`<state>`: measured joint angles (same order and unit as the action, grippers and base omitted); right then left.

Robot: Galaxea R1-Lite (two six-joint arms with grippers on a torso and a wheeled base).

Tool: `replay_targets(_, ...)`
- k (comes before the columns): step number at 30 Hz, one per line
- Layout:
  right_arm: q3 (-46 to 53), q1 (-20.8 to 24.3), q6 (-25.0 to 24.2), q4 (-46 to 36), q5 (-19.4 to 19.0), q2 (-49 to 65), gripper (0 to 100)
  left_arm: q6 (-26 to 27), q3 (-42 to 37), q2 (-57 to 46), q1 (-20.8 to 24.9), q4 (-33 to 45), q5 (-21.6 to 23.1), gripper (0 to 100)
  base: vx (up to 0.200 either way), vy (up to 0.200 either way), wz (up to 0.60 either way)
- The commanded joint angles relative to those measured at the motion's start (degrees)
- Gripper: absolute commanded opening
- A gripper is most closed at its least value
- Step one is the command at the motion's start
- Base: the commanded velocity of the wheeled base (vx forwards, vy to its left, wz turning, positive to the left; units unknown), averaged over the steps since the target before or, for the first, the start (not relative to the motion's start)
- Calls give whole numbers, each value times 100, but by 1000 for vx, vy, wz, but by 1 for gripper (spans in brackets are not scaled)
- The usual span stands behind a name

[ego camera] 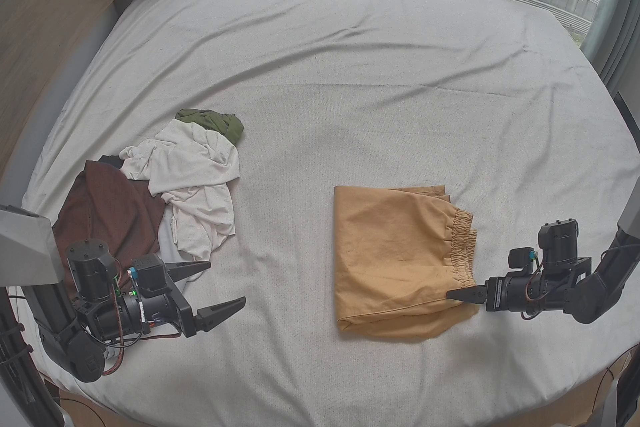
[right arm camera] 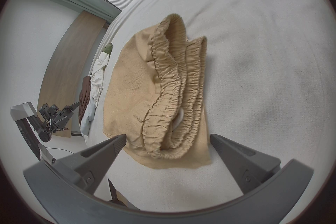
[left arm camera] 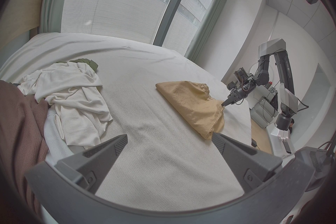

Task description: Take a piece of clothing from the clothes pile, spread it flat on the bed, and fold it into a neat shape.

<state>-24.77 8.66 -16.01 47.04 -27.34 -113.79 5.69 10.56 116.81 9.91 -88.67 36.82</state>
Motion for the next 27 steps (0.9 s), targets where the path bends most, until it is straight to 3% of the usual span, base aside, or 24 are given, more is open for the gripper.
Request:
replay_targets(1, -107, 251, -342, 86, -166, -170, 100, 2, -10, 17, 2, -1, 1, 100, 0, 0, 0)
replay_targets(10, -177, 550, -676, 692, -140, -654, 100, 11, -19, 8, 2, -1, 1, 100, 0, 0, 0)
replay_targets(15, -151, 576, -676, 1202, -105, -926, 100, 11, -19, 8, 11, -1, 1, 100, 0, 0, 0)
replay_targets(21, -107, 585, -667, 1272, -105, -944, 100, 11, -27, 8, 20, -1, 1, 100, 0, 0, 0)
replay_targets(22, -107, 593, -667, 1272, -105, -944, 0, 11, -36, 8, 20, -1, 1, 100, 0, 0, 0)
replay_targets(27, -89, 611, -658, 1281, -105, -935, 0, 11, -54, 8, 28, -1, 1, 100, 0, 0, 0)
